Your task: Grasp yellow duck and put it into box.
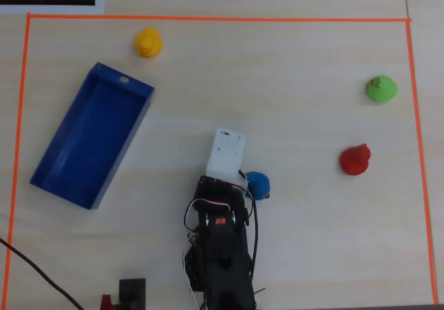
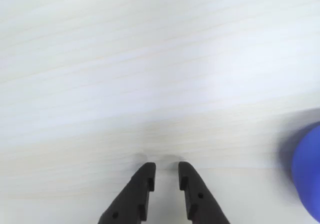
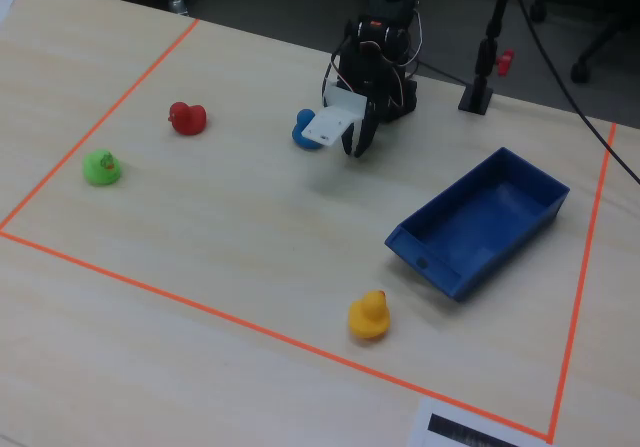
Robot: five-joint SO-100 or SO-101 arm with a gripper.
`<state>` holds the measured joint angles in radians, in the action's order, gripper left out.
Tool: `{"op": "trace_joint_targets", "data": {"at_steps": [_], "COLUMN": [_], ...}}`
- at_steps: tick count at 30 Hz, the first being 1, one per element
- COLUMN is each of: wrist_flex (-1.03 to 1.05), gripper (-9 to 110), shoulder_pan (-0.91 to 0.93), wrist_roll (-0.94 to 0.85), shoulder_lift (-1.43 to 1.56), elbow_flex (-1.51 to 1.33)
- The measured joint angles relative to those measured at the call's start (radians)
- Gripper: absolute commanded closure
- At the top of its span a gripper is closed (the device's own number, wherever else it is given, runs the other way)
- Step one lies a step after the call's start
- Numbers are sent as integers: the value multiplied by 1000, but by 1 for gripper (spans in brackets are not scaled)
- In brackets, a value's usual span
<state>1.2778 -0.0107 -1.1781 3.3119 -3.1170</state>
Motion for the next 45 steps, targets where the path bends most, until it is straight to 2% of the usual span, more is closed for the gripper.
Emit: {"op": "trace_joint_targets", "data": {"at_steps": [5,9,12,17,20,24,27,35,45], "wrist_flex": [0,0,0,-6,-51,-75,-78,-156,-202], "gripper": [95,101,101,80,70,61,59,58,58], "shoulder_pan": [0,0,0,20,48,54,77,81,-31], "wrist_roll": [0,0,-11,-37,-61,-61,-31,86,181], "shoulder_lift": [0,0,0,-17,-146,-416,-641,-1183,-1776], "elbow_flex": [0,0,0,2,46,276,529,1189,1730]}}
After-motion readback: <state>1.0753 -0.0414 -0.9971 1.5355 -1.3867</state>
